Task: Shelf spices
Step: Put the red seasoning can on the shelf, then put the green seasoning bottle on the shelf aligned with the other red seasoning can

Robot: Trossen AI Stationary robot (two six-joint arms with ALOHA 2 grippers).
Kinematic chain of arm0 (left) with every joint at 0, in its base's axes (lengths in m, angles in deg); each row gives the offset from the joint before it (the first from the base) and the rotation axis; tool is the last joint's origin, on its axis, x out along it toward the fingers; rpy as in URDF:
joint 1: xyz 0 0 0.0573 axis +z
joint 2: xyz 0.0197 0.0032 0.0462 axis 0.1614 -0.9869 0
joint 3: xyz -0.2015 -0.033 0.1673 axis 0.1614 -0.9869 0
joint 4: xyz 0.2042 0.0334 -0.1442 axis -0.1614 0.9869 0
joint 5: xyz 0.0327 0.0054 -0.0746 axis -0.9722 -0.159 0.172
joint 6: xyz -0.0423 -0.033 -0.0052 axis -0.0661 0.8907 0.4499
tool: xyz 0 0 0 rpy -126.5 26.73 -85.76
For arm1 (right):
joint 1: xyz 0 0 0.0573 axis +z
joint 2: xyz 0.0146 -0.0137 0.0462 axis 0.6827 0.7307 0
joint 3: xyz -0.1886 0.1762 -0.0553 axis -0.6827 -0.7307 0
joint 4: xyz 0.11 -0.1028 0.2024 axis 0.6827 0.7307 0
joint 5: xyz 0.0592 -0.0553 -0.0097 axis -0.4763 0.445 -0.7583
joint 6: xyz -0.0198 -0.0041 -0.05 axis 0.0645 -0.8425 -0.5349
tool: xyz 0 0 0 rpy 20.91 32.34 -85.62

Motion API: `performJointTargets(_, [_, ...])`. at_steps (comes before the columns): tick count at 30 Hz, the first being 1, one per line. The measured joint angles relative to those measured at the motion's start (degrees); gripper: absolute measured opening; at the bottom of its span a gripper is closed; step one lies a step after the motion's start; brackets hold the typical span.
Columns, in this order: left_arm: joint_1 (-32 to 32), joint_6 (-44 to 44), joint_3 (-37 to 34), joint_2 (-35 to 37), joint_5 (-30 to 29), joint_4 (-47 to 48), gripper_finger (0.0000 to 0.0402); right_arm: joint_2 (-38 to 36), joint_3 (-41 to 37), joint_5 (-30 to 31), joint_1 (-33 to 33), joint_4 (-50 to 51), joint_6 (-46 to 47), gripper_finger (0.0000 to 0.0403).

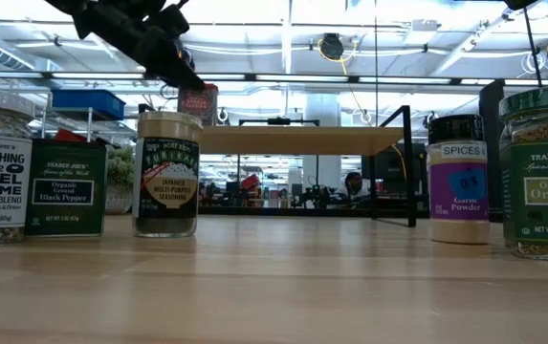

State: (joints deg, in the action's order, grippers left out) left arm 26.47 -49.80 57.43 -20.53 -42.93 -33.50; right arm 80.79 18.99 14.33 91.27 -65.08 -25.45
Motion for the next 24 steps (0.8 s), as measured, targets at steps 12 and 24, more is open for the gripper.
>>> performJointTargets(12, [-3.56,0.57,0.00,6.76,-0.50,-0.86,0.0316,0.00,0.00,0.01,0.00,0.09,0.00,0.0341])
performJointTargets(24, [-11.79,9.87,0.00,20.34,-0.83,1.08,0.0310,0.00,0.00,0.00,-0.01,0.13,0.00,0.0341])
